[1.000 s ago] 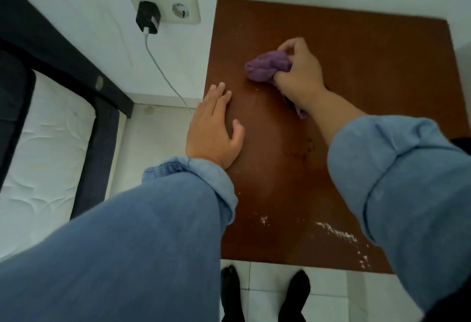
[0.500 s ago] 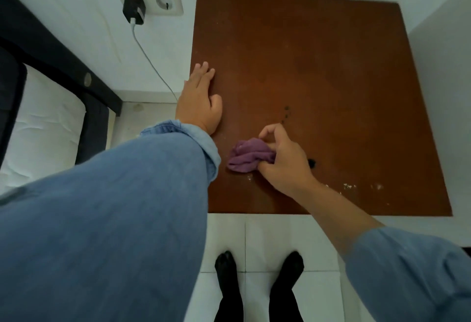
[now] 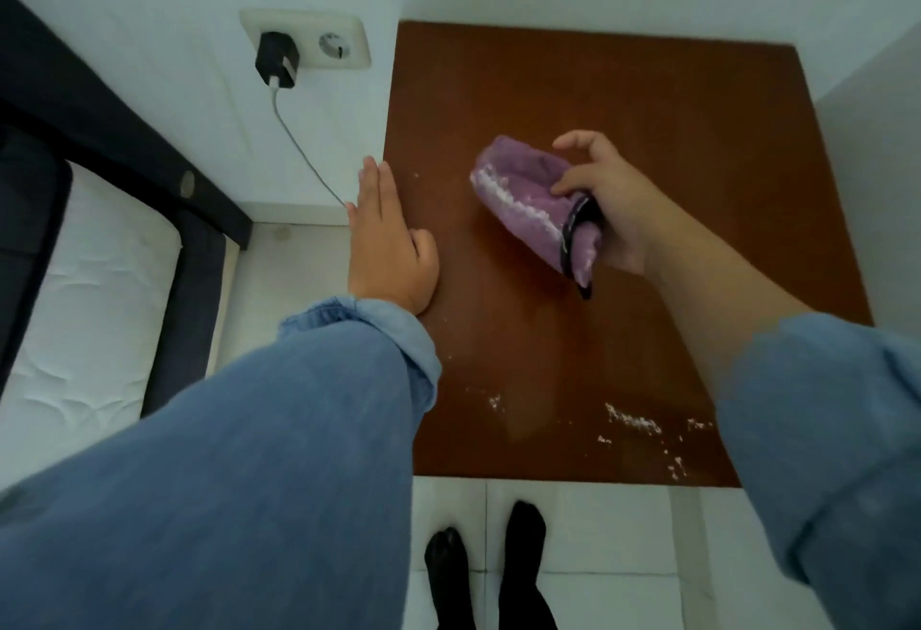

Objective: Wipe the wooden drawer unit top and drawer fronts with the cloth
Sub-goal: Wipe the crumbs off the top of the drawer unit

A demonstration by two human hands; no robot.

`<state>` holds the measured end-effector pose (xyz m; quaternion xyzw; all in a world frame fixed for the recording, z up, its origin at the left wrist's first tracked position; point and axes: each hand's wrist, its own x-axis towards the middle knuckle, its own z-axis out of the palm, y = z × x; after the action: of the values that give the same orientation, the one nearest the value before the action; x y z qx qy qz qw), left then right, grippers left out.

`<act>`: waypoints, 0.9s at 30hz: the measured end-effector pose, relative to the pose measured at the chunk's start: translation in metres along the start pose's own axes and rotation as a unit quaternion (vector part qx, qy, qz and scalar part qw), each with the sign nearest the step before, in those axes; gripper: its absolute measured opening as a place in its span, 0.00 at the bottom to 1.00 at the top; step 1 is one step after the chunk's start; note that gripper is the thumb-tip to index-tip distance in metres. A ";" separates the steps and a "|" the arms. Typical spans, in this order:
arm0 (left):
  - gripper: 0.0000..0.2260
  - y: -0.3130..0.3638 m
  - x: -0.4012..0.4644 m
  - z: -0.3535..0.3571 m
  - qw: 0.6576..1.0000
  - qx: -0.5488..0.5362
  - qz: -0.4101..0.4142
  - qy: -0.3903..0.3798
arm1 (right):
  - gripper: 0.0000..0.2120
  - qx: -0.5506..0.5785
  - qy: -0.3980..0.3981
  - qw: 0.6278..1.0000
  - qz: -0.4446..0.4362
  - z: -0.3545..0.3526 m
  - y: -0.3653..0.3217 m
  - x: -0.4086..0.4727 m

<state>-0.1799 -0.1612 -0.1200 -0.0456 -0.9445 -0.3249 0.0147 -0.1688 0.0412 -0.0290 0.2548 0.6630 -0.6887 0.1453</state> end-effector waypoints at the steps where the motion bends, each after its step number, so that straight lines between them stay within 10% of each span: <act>1: 0.32 0.001 0.000 0.000 1.000 -0.003 -0.010 -0.002 | 0.19 0.009 0.015 0.999 -0.037 0.002 -0.006 0.015; 6: 0.31 0.003 0.001 0.000 1.000 0.009 -0.024 -0.009 | 0.26 -0.115 0.088 0.966 -0.213 0.026 -0.038 0.098; 14: 0.32 0.004 0.002 -0.001 1.000 0.007 -0.021 -0.014 | 0.26 -0.369 0.164 0.882 -0.242 0.067 -0.045 0.198; 27: 0.33 0.003 0.004 -0.001 0.999 0.019 -0.023 -0.011 | 0.22 -0.375 0.004 0.877 -0.301 0.090 -0.058 0.213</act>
<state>-0.1834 -0.1587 -0.1170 -0.0270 -0.9514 -0.3069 -0.0029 -0.3909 -0.0140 -0.0969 -0.0279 0.9169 -0.3979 0.0136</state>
